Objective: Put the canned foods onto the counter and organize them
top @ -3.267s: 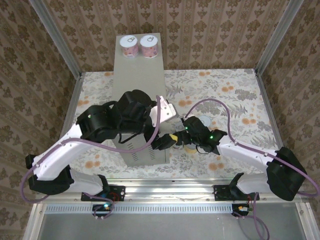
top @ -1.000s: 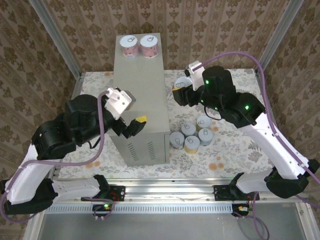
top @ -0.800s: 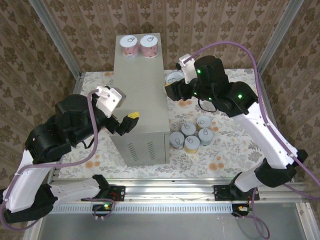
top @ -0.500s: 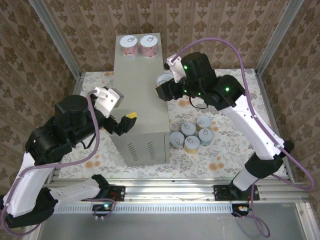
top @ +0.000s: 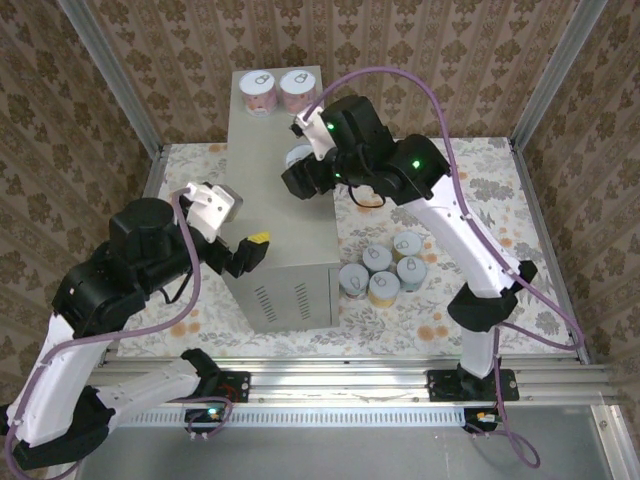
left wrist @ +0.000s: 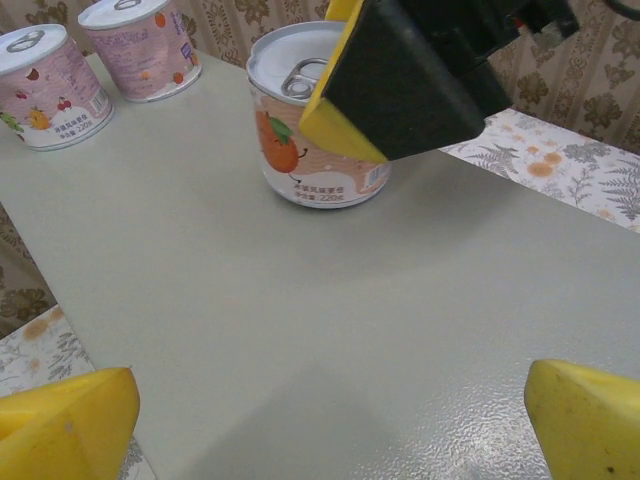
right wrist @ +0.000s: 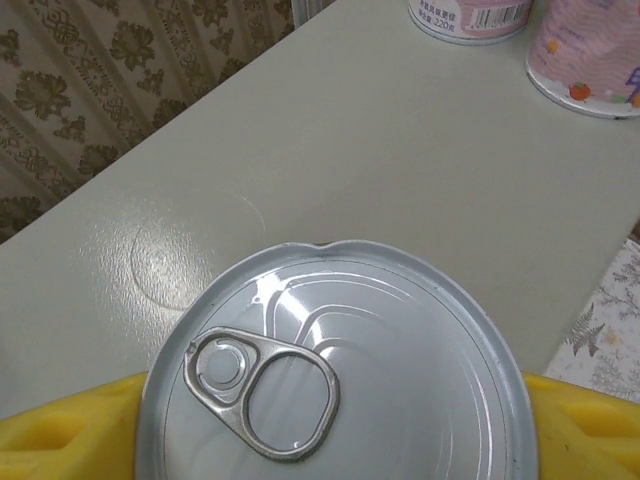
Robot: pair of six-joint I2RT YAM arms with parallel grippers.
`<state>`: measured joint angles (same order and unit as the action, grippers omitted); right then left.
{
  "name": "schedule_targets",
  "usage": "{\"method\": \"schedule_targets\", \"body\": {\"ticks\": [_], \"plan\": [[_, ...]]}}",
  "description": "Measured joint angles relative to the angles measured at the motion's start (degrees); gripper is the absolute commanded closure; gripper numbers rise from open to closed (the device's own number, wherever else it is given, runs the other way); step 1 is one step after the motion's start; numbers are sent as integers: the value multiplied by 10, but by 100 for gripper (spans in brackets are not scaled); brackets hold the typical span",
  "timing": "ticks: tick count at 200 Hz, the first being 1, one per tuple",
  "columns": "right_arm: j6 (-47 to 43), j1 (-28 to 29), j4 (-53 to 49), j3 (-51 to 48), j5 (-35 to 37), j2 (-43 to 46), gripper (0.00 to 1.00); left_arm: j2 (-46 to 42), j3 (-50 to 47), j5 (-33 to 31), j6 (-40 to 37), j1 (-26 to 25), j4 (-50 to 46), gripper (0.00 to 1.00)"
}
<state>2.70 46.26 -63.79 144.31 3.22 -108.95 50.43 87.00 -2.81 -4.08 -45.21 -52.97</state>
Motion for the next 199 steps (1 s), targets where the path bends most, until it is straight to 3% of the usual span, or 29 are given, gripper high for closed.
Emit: {"method": "schedule_targets", "body": {"ticks": [131,199], "plan": [[0,29,-11,46,70,-33,5,-27,-23,28,0,24,8,0],[6,43,31,-104,102,34,4,-37,-23,38,0,26,8,0]]}}
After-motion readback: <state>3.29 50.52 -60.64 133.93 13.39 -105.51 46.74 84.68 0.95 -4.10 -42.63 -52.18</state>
